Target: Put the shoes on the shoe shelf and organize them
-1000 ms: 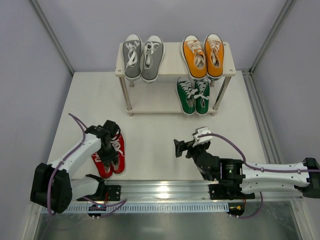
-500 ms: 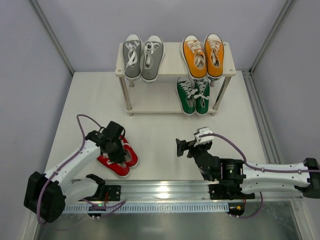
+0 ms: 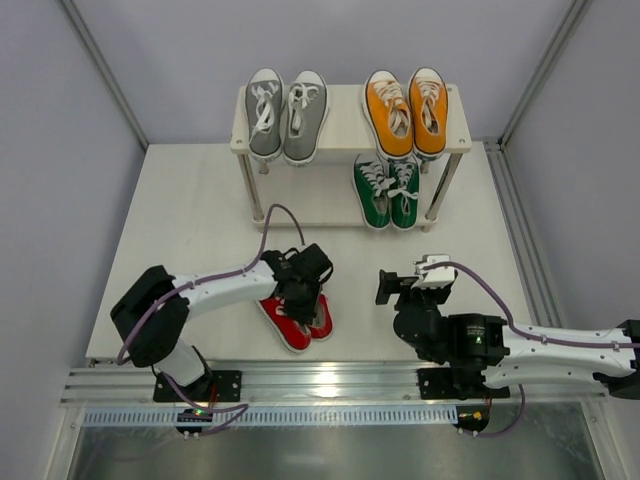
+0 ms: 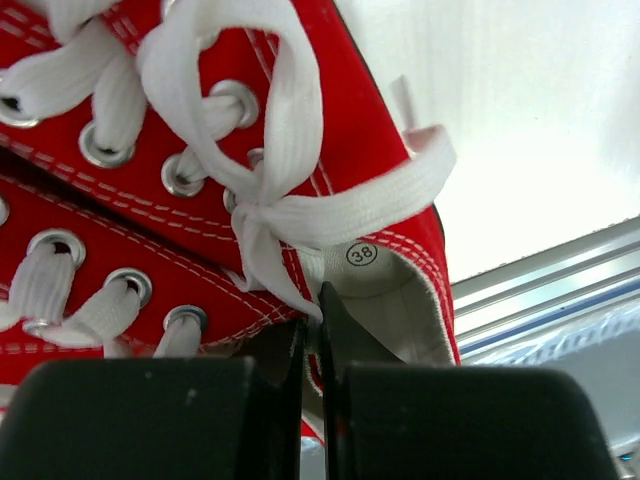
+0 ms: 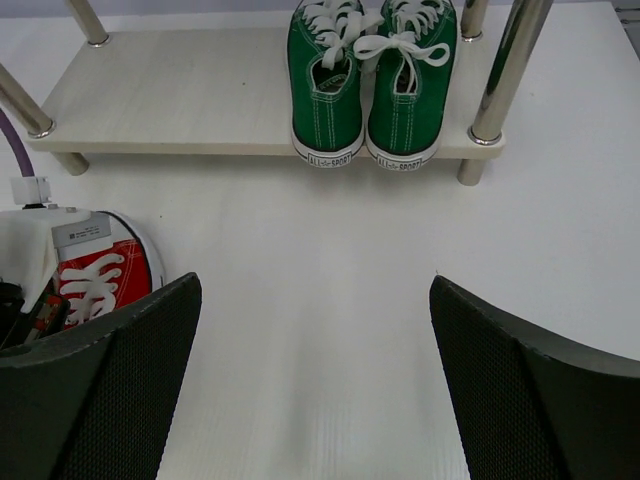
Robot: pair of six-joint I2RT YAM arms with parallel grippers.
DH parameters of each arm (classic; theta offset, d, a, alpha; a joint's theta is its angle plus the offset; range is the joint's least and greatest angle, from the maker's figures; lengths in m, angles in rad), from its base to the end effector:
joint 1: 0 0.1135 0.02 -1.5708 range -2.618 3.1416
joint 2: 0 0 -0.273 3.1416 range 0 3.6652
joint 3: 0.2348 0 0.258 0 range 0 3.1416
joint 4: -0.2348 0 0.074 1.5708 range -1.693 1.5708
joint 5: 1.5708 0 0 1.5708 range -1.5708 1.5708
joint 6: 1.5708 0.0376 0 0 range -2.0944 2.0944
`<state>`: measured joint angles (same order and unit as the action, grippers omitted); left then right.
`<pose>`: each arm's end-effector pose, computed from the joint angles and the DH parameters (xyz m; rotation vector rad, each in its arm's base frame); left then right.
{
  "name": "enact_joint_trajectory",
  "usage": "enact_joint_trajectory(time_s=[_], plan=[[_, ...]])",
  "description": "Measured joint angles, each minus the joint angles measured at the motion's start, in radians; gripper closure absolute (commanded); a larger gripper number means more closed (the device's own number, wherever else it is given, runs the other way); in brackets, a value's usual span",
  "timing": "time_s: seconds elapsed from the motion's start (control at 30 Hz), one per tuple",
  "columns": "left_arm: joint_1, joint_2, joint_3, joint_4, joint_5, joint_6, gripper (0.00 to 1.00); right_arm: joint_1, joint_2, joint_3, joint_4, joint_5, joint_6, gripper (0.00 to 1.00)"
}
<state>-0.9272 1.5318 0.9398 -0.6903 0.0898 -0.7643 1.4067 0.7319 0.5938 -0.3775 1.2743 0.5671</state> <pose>0.1670 -0.2282 0.1892 0.2626 2.9774 -0.4140 0.0596 0.1398 0.2789 -0.0217 1.7168 0.1232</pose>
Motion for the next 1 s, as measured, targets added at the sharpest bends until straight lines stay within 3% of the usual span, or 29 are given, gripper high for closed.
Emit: enact_joint_trajectory(time_s=[0.37,0.77,0.83,1.0], plan=[[-0.082,0.089,0.17,0.076,-0.029,0.224,1.0,0.003,-0.025,0.043,-0.321,0.054,0.245,0.06],[-0.109,0.089,0.164,0.088,-0.098,0.274,1.0,0.004,-0.025,0.043,-0.387,0.07,0.294,0.05],[-0.117,0.078,0.144,0.1,-0.124,0.269,0.94,0.004,-0.025,0.043,-0.41,0.07,0.311,0.05],[-0.131,-0.024,0.101,0.124,-0.216,0.253,0.55,0.005,-0.025,0.043,-0.45,0.07,0.343,0.04]])
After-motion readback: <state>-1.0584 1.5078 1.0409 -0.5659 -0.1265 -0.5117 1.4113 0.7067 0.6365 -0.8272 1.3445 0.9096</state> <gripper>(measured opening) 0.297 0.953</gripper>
